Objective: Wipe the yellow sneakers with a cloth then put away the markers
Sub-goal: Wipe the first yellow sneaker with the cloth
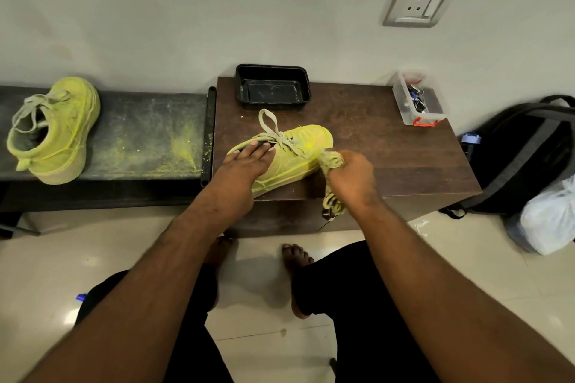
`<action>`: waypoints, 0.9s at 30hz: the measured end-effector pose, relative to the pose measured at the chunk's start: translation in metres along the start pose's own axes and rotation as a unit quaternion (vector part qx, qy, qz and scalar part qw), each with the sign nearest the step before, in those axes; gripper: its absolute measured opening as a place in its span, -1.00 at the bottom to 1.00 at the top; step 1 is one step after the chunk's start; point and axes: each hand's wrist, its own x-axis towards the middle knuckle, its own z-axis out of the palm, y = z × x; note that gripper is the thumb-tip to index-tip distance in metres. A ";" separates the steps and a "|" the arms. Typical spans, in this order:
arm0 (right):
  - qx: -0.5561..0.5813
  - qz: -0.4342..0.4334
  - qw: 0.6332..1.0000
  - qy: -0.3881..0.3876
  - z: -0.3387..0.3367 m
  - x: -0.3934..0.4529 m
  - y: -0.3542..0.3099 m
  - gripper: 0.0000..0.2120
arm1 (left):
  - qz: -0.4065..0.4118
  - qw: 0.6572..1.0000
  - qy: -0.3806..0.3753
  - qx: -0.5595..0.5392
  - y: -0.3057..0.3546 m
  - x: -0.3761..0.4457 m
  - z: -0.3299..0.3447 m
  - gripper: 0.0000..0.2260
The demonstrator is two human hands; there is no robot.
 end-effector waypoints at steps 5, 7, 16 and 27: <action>-0.078 -0.143 0.978 -0.133 0.040 -0.044 -0.020 -0.63 | 0.012 1.000 -0.007 -0.003 -0.001 0.001 -0.001 -0.18; -0.064 -0.139 0.972 -0.179 0.040 -0.051 -0.019 -0.74 | 0.028 0.999 0.019 -0.032 -0.006 -0.002 0.001 -0.20; -0.050 -0.026 0.997 0.060 -0.018 0.006 0.012 -0.68 | 0.057 0.995 0.087 -0.013 -0.024 -0.011 0.001 -0.25; -0.385 -0.347 0.855 0.003 -0.001 0.023 -0.016 -0.47 | -0.050 0.988 0.146 0.019 0.014 -0.010 0.029 -0.33</action>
